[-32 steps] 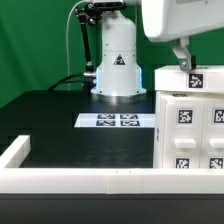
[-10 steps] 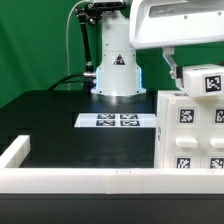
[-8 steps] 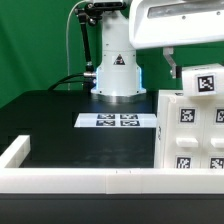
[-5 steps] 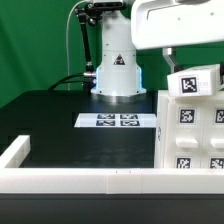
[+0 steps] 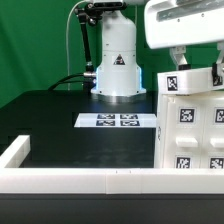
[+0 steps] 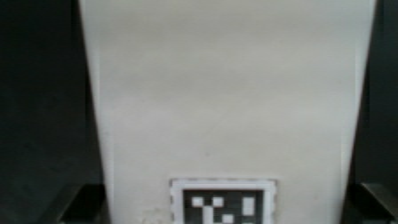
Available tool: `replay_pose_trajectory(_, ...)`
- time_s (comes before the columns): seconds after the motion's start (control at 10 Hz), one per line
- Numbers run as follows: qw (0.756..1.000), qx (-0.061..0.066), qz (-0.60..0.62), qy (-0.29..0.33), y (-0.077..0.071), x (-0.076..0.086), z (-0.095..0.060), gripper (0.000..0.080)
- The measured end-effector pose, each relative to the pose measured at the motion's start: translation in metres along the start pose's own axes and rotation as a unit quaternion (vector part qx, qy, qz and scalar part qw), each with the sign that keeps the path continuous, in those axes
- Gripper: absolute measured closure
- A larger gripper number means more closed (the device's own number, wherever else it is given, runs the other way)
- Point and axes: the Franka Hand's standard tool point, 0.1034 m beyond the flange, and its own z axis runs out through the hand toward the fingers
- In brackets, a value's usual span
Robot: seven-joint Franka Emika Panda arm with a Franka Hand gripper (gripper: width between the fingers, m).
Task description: Assemble cabinet
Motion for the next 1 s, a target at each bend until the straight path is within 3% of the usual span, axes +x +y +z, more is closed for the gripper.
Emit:
replay_pose_trajectory(0.3, 0.985, 0.002, 0.171, -0.007, 0.0007, 0.0016, 0.0012, 0.0243)
replay_pose_trajectory(0.8, 0.924, 0.001, 0.382, -0.025, -0.0008, -0.0016, -0.0001, 0.0243)
replay_pose_trajectory(0.9, 0.916, 0.002, 0.399, -0.031, -0.0018, -0.0035, 0.0002, 0.0161)
replay_pose_trajectory(1.0, 0.917, 0.001, 0.396, -0.035, -0.0024, -0.0064, 0.0012, 0.0161)
